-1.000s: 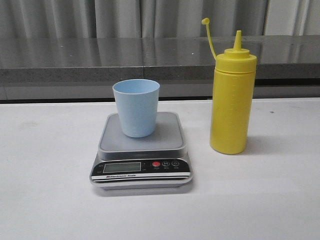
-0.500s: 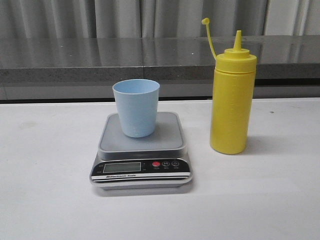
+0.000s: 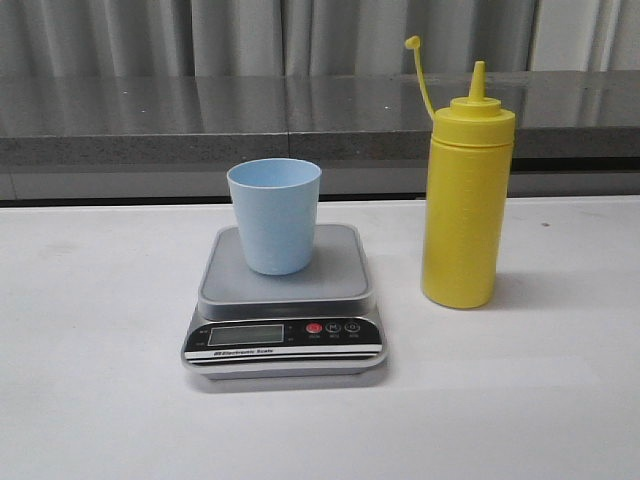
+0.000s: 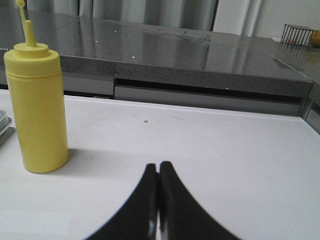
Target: Pour seasoning into cup on scale with both arms
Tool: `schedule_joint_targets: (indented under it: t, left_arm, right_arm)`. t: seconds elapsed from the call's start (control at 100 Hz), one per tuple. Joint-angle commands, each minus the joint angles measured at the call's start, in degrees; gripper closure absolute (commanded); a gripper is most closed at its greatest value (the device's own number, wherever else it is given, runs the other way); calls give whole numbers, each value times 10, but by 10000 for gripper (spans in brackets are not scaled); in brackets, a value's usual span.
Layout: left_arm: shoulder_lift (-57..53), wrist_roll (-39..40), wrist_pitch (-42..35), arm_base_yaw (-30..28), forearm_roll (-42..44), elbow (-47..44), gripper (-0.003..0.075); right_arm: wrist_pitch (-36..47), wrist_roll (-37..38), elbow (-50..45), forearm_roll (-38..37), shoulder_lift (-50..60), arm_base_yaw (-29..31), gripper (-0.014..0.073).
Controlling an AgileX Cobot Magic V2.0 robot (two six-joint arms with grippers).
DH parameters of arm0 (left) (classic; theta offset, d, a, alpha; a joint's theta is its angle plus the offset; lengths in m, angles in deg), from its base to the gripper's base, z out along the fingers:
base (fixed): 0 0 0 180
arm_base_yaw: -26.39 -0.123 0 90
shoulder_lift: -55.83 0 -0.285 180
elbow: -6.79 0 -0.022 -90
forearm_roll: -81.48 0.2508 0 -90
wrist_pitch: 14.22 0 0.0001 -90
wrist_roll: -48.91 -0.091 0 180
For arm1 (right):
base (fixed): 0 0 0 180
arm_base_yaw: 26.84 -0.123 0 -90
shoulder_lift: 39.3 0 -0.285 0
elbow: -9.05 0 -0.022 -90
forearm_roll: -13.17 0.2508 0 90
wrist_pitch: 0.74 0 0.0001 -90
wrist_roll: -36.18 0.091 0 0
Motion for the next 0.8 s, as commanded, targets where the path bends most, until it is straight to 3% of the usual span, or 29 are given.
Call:
schedule_joint_targets:
  t: [0.0,0.35,0.58,0.79]
  left_arm:
    - [-13,3,-59,-1,3,-13,738]
    - [-112,3,-98,-43,-19,-125,738]
    - [-163,3,-107,-85,-24,-153,738]
    - [-162,3,-102,-89,-24,-153,738]
  right_arm:
    - [48,-5,0,-7,8,4,713]
    - [48,-5,0,-7,8,4,713]
    - [48,-5,0,-7,8,4,713]
    - [46,-5,0,-7,8,4,713]
